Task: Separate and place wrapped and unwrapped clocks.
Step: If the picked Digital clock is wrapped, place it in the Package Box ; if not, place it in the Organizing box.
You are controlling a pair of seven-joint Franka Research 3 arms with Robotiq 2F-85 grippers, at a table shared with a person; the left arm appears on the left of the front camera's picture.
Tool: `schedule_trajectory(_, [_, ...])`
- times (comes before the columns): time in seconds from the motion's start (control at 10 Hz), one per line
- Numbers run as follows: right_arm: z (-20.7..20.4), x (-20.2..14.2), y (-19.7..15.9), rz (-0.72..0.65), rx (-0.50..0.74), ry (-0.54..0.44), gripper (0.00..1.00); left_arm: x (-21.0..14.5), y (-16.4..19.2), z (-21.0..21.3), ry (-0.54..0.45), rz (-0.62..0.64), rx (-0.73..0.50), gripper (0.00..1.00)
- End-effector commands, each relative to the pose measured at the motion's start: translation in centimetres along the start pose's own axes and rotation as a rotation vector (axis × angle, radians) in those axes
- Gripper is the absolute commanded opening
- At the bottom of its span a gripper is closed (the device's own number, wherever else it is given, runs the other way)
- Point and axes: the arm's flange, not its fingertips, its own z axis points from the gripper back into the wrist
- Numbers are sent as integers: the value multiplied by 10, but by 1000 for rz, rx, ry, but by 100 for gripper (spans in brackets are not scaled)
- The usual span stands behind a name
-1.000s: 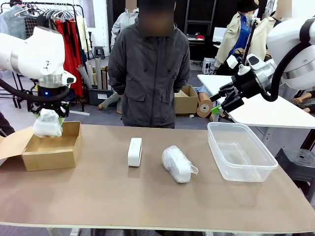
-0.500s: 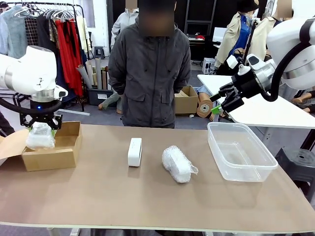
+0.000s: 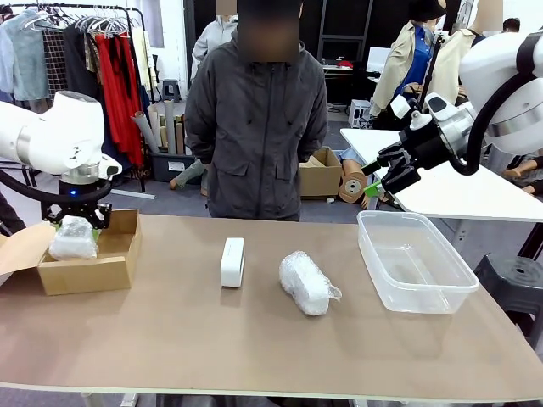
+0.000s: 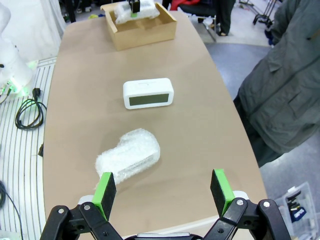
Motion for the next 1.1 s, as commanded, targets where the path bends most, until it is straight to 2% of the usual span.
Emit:
schedule_trajectory(0.0, [1, 1, 0, 2, 3, -12, 100, 5, 0, -4, -15, -4, 34, 0])
schedule_trajectory(1.0, [1, 1, 0, 2, 3, -12, 100, 12, -13, -38, 39, -15, 91, 0])
